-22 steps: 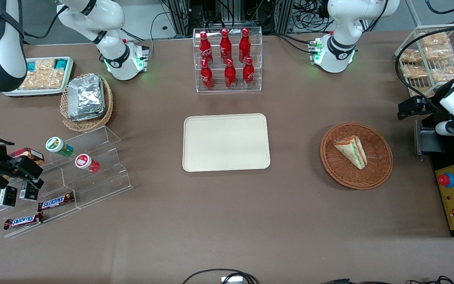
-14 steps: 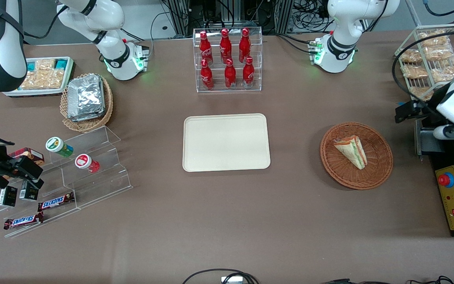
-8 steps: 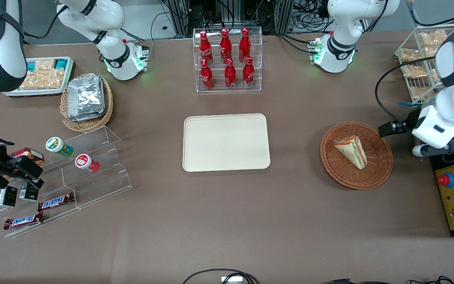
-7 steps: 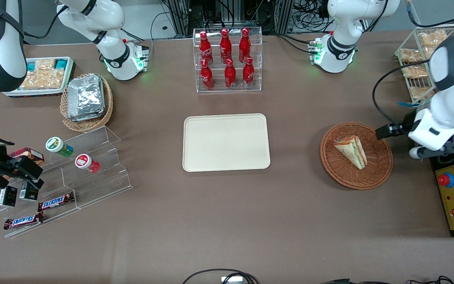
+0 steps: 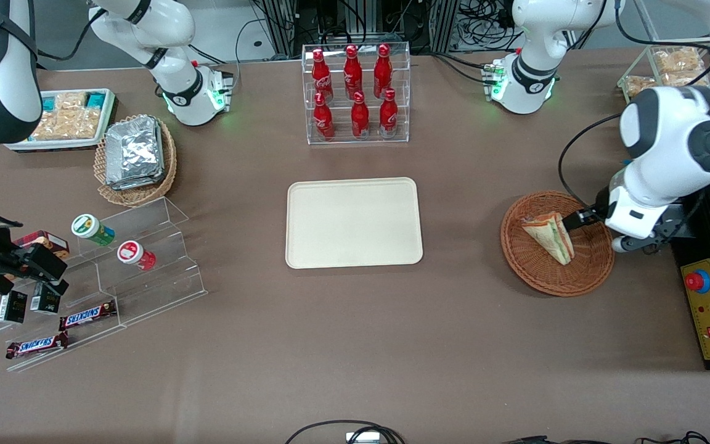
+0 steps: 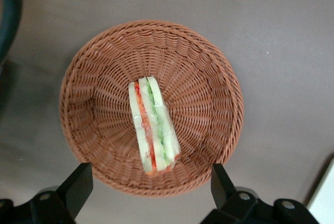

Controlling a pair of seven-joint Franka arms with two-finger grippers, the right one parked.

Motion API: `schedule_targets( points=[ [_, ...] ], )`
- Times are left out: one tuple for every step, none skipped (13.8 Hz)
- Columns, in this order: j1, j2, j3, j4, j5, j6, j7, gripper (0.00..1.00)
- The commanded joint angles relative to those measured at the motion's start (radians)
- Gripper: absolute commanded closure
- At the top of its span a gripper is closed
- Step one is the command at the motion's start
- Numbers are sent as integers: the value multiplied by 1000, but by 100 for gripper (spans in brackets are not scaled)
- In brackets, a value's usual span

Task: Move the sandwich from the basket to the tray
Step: 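Lower the open left gripper around the sandwich and close it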

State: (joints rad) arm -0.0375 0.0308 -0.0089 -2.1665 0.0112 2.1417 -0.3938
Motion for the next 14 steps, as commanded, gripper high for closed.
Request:
schedule_targets(
  points=[
    [-18, -29, 9, -104, 12, 101, -48, 0],
    [-16, -26, 9, -130, 12, 137, -51, 0],
    [-16, -23, 9, -159, 12, 180, -59, 0],
    [-16, -14, 9, -185, 12, 223, -72, 0],
    [-16, 0, 9, -205, 12, 263, -95, 0],
    [-16, 14, 9, -225, 12, 305, -108, 0],
    [-16, 26, 9, -248, 12, 347, -114, 0],
    [-16, 34, 9, -269, 12, 381, -114, 0],
    [-16, 46, 9, -292, 12, 421, -114, 0],
    [-16, 58, 9, -306, 10, 453, -117, 0],
    [-16, 76, 9, -309, 10, 478, -131, 0],
    [-16, 92, 9, -311, 10, 495, -140, 0],
    [-18, 104, 9, -311, 10, 503, -142, 0],
    [-18, 110, 9, -311, 12, 509, -142, 0]
  ],
)
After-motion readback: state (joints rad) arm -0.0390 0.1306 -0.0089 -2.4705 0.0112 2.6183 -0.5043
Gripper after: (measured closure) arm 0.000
